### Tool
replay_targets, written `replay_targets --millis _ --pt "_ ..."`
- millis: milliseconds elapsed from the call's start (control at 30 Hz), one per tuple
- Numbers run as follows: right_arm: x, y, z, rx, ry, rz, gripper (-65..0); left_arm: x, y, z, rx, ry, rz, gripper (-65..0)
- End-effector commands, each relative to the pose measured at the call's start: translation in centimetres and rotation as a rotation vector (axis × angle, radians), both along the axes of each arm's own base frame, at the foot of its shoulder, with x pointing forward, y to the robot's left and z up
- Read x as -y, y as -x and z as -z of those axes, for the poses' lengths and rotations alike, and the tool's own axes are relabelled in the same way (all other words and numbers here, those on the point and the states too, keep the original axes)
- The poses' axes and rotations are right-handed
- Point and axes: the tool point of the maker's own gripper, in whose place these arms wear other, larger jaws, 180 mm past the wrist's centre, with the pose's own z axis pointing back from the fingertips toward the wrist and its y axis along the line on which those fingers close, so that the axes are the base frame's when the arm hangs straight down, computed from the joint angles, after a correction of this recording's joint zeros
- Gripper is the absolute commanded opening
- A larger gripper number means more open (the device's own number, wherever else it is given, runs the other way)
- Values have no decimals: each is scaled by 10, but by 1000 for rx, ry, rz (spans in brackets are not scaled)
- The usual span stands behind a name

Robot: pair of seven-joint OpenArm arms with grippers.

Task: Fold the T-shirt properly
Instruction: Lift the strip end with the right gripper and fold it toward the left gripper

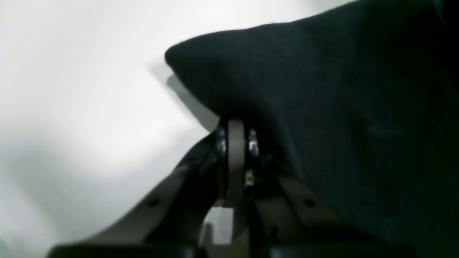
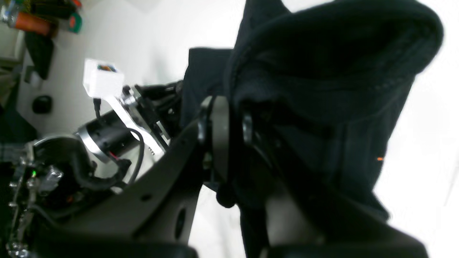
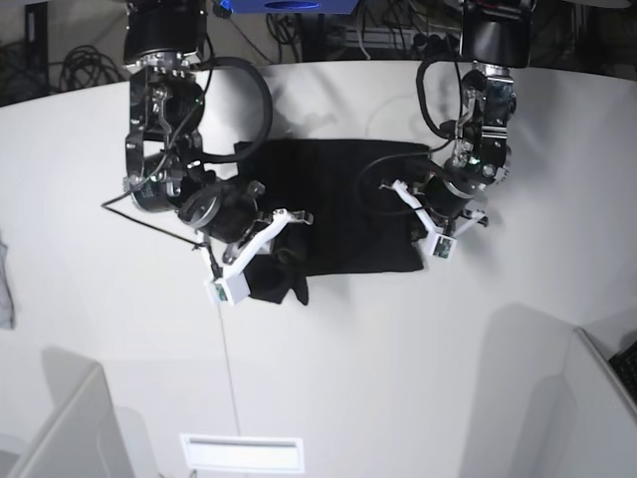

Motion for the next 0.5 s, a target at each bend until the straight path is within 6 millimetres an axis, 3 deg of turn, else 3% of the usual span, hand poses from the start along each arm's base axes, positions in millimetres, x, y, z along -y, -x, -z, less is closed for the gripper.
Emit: replay_targets --millis 0,233,467 --pt "0 -11 -16 58 -20 9 -650 6 1 3 -30 -12 19 -650" --pt "-3 -9 -16 56 -23 3 -650 36 -5 -4 -10 18 71 -650" --pt "-7 -12 -21 74 -41 10 -650 34 -9 -9 3 15 69 -650"
